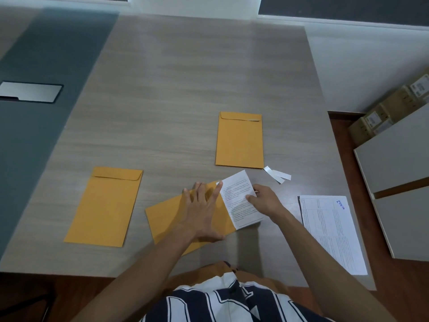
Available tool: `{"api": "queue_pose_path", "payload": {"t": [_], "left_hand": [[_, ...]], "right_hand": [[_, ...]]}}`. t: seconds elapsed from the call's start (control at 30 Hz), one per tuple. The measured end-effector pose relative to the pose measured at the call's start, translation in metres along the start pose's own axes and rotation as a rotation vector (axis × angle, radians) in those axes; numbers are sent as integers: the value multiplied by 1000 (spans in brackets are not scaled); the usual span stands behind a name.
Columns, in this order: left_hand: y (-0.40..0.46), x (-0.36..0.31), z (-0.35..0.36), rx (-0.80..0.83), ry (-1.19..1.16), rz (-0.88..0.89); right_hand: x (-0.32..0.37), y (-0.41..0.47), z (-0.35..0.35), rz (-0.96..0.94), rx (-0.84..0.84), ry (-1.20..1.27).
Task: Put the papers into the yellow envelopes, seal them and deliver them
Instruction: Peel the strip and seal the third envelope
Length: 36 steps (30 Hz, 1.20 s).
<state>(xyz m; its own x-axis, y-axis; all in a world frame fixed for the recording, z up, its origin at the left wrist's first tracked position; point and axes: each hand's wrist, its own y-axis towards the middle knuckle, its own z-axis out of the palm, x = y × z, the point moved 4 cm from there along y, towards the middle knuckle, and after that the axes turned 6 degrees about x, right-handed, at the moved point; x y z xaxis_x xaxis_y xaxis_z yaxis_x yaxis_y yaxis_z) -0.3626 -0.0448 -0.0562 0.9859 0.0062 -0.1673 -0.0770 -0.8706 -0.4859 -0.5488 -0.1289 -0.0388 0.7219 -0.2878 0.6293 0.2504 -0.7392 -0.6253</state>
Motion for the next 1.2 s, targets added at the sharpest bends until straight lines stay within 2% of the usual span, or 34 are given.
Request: {"api": "queue_pose_path", "payload": {"t": [0.27, 0.53, 0.73, 0.93, 1.2], "left_hand": [[-4, -3, -1, -24, 7, 55], [-6, -4, -7, -36, 6, 92], [-9, 0, -8, -42, -40, 88], [-7, -4, -12, -34, -8, 98], [-8, -11, -20, -71, -30, 142]], "right_hand": [[14, -9, 4, -62, 8, -132], [17, -9, 2, -48, 74, -71], [12, -11, -3, 13, 172, 143], [17, -11, -3, 15, 106, 35], [25, -13, 1, 43, 134, 19]]}}
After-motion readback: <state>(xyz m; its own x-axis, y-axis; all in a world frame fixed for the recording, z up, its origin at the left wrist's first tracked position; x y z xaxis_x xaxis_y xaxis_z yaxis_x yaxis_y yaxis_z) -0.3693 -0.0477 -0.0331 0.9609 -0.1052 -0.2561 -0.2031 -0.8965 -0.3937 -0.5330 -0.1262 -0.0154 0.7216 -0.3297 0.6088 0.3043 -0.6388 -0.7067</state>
